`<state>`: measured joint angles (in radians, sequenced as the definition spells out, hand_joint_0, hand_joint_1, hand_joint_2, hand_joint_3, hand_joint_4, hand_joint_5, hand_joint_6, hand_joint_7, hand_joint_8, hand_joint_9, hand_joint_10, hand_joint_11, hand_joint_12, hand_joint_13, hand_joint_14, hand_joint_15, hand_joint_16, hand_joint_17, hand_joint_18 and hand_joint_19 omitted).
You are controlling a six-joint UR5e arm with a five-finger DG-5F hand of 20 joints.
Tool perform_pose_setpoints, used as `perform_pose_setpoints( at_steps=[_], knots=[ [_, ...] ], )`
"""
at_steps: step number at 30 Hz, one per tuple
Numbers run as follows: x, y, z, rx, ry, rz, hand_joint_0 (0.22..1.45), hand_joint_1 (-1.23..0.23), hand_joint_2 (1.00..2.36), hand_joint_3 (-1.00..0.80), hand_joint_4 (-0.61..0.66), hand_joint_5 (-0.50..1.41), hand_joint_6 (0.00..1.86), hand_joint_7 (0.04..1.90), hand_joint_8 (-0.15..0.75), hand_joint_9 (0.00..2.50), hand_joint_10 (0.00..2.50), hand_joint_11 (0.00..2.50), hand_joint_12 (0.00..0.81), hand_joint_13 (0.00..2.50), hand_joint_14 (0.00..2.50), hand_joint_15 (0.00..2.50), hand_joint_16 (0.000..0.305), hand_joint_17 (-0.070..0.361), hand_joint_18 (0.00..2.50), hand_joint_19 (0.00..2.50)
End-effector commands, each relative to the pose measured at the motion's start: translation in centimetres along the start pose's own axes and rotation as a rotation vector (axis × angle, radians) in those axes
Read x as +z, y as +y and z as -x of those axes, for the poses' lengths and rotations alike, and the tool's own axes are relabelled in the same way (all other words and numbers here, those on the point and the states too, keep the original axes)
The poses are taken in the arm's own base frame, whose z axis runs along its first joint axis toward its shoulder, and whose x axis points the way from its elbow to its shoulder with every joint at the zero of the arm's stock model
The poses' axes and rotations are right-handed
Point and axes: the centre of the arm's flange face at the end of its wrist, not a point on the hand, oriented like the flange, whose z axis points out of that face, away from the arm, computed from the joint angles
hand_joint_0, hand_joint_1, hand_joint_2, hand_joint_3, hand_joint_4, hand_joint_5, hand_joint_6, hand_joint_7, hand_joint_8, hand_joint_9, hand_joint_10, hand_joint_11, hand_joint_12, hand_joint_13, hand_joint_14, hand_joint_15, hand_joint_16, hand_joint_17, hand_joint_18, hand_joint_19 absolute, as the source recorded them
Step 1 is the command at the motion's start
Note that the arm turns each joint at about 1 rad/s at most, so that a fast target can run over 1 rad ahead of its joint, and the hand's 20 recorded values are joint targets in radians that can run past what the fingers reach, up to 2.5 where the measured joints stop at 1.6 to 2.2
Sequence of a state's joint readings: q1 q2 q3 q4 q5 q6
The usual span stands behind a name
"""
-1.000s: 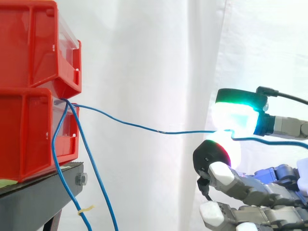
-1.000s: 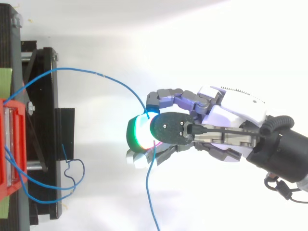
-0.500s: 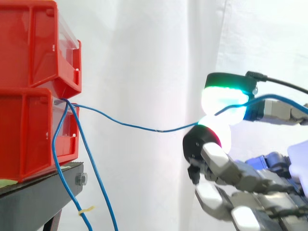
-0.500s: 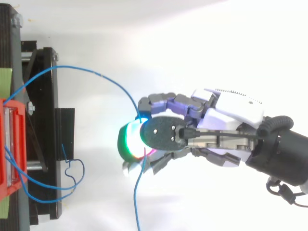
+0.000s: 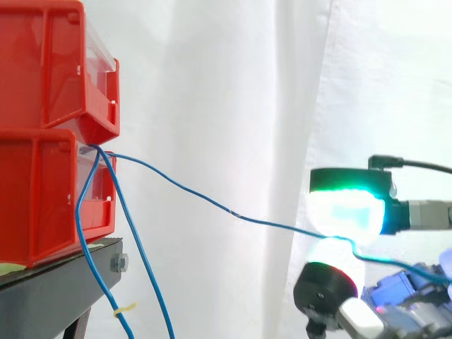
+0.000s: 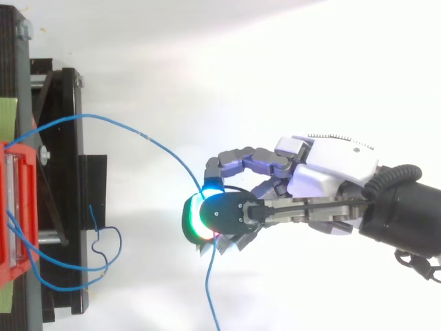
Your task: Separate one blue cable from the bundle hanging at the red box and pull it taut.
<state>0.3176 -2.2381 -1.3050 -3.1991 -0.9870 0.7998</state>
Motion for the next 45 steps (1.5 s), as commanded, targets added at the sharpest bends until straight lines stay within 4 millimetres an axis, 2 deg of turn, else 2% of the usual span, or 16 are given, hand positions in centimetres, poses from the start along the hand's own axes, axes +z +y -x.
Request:
perform_pose_setpoints(
  at_steps=[1, 2, 9, 14, 16, 24, 31, 36, 39, 45],
  knots=[
    [0.0, -0.8, 1.2, -0.082, -0.013, -0.008, 0.72, -0.70, 1.02, -0.19, 0.06, -0.23, 0.94, 1.27, 0.392, 0.70, 0.01, 0.42, 0.451, 1.17, 0.02, 0.55, 0.046, 0.104, 0.83, 0.48],
    [0.1, -1.0, 1.7, -0.137, -0.016, -0.001, 0.72, -0.70, 1.02, -0.18, 0.05, -0.23, 0.94, 1.26, 0.390, 0.70, 0.01, 0.41, 0.449, 1.16, 0.02, 0.54, 0.046, 0.104, 0.83, 0.48],
    [1.2, 0.0, 1.9, -0.270, -0.005, 0.084, 0.71, -0.74, 1.02, -0.12, -0.02, -0.21, 0.92, 1.33, 0.377, 0.81, 0.01, 0.44, 0.433, 1.20, 0.02, 0.54, 0.044, 0.099, 0.85, 0.46],
    [1.5, 0.3, 2.0, -0.298, -0.007, 0.105, 0.70, -0.77, 1.02, -0.06, -0.08, -0.19, 0.91, 1.39, 0.383, 0.95, 0.01, 0.48, 0.434, 1.26, 0.02, 0.54, 0.044, 0.098, 0.90, 0.44],
    [1.5, 0.4, 2.1, -0.301, -0.008, 0.111, 0.70, -0.78, 1.02, -0.02, -0.15, -0.17, 0.89, 1.45, 0.380, 1.08, 0.01, 0.52, 0.430, 1.37, 0.02, 0.56, 0.043, 0.097, 0.95, 0.42],
    [2.0, 1.1, 2.5, -0.394, -0.039, 0.160, 0.74, -0.82, 1.03, 0.00, -0.22, -0.18, 0.89, 1.51, 0.381, 1.20, 0.02, 0.63, 0.398, 1.49, 0.02, 0.65, 0.037, 0.084, 0.97, 0.44],
    [2.2, 1.4, 2.6, -0.400, -0.043, 0.174, 0.74, -0.82, 1.03, -0.06, -0.17, -0.19, 0.90, 1.43, 0.378, 1.22, 0.02, 0.67, 0.399, 1.54, 0.02, 0.70, 0.036, 0.081, 0.98, 0.44],
    [2.2, 1.2, 3.0, -0.404, -0.047, 0.172, 0.74, -0.81, 1.03, -0.09, -0.12, -0.20, 0.90, 1.41, 0.383, 1.18, 0.02, 0.67, 0.425, 1.49, 0.02, 0.65, 0.035, 0.079, 0.97, 0.42],
    [2.3, 0.7, 3.4, -0.395, -0.043, 0.184, 0.74, -0.80, 1.02, -0.11, -0.10, -0.20, 0.90, 1.39, 0.377, 1.14, 0.02, 0.65, 0.440, 1.43, 0.02, 0.58, 0.035, 0.078, 0.95, 0.41],
    [2.8, 0.7, 3.1, -0.346, -0.024, 0.245, 0.74, -0.78, 1.02, -0.13, -0.04, -0.21, 0.91, 1.37, 0.372, 0.89, 0.01, 0.44, 0.457, 1.22, 0.01, 0.28, 0.038, 0.086, 0.89, 0.32]
  ],
)
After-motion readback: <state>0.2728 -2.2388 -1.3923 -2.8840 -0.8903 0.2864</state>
